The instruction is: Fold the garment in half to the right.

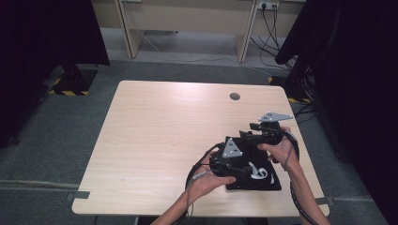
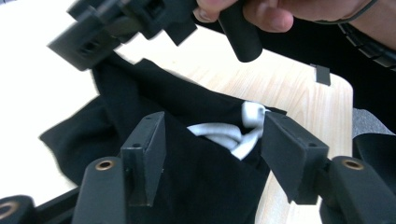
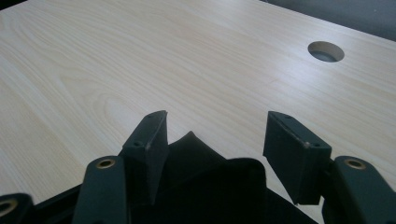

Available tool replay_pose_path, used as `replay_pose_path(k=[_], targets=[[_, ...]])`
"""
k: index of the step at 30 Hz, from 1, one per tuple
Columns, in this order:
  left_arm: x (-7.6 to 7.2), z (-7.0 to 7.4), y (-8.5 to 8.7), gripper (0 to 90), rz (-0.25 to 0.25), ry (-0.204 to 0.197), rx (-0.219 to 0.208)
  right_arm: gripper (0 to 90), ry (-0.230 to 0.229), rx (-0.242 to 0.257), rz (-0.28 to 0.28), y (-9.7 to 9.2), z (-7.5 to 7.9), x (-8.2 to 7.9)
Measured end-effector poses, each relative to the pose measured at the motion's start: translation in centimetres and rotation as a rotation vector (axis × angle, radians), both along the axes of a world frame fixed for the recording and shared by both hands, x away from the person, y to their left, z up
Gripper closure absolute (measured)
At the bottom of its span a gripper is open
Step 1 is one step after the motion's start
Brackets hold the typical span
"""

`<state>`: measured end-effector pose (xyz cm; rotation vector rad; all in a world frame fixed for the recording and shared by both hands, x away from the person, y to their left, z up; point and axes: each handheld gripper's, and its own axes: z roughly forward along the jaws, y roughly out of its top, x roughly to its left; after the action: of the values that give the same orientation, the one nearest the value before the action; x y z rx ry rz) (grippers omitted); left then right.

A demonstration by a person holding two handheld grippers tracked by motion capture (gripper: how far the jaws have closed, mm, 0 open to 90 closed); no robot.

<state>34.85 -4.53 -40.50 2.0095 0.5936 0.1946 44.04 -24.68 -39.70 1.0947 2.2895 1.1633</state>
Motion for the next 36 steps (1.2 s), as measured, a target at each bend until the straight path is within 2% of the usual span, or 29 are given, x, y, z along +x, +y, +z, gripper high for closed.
replay_pose_path(k=[2, 5, 9, 11, 13, 14, 16, 18, 20, 21, 26, 28, 30, 34, 36], targets=[[-0.1, 0.1, 0.8, 37.2, 0.014, 0.004, -0.011, 39.7, 0.002, -0.019, -0.009, 0.0, 0.1, -0.1], [0.0, -0.7, 1.8, 36.1, 0.054, 0.016, 0.013, 39.3, 0.001, -0.071, -0.026, 0.0, -0.1, 0.0], [0.7, -3.1, 2.6, 34.0, 0.117, 0.051, 0.099, 38.9, 0.033, -0.095, -0.05, -0.2, -0.7, 0.3], [0.9, -4.4, 2.7, 32.4, 0.142, 0.073, 0.128, 38.8, 0.043, -0.108, -0.059, -0.3, -1.0, 0.4], [0.8, -5.4, 2.5, 30.3, 0.152, 0.083, 0.165, 38.9, 0.053, -0.128, -0.072, -0.3, -1.3, 0.5], [0.7, -5.7, 2.3, 30.0, 0.153, 0.079, 0.18, 41.2, 0.061, -0.143, -0.069, -0.3, -1.4, 0.6], [0.5, -6.1, 2.0, 29.4, 0.146, 0.071, 0.198, 51.7, 0.071, -0.179, -0.048, -0.4, -1.6, 0.6], [0.3, -6.3, 1.8, 29.2, 0.149, 0.07, 0.206, 65.3, 0.074, -0.204, -0.037, -0.8, -1.9, 0.6], [0.1, -6.6, 1.7, 29.2, 0.147, 0.057, 0.237, 79.1, 0.066, -0.22, -0.022, -1.3, -2.0, 0.5], [0.1, -6.7, 1.7, 29.2, 0.145, 0.052, 0.248, 82.6, 0.057, -0.224, -0.016, -1.6, -2.0, 0.4], [-0.1, -7.1, 1.9, 29.1, 0.151, 0.063, 0.235, 85.8, 0.02, -0.21, -0.019, -3.1, -1.3, -0.3], [-0.2, -7.2, 1.9, 29.1, 0.153, 0.061, 0.231, 85.7, 0.024, -0.211, -0.032, -3.6, -1.5, -0.3], [-0.2, -7.2, 1.9, 29.2, 0.153, 0.059, 0.232, 85.4, 0.045, -0.224, -0.04, -4.1, -2.3, 0.0], [-0.3, -7.3, 1.9, 29.4, 0.152, 0.056, 0.229, 85.4, 0.099, -0.236, -0.076, -5.1, -5.1, 1.0], [-0.3, -7.3, 1.9, 30.1, 0.151, 0.055, 0.228, 85.6, 0.112, -0.25, -0.091, -5.5, -6.2, 1.3]])
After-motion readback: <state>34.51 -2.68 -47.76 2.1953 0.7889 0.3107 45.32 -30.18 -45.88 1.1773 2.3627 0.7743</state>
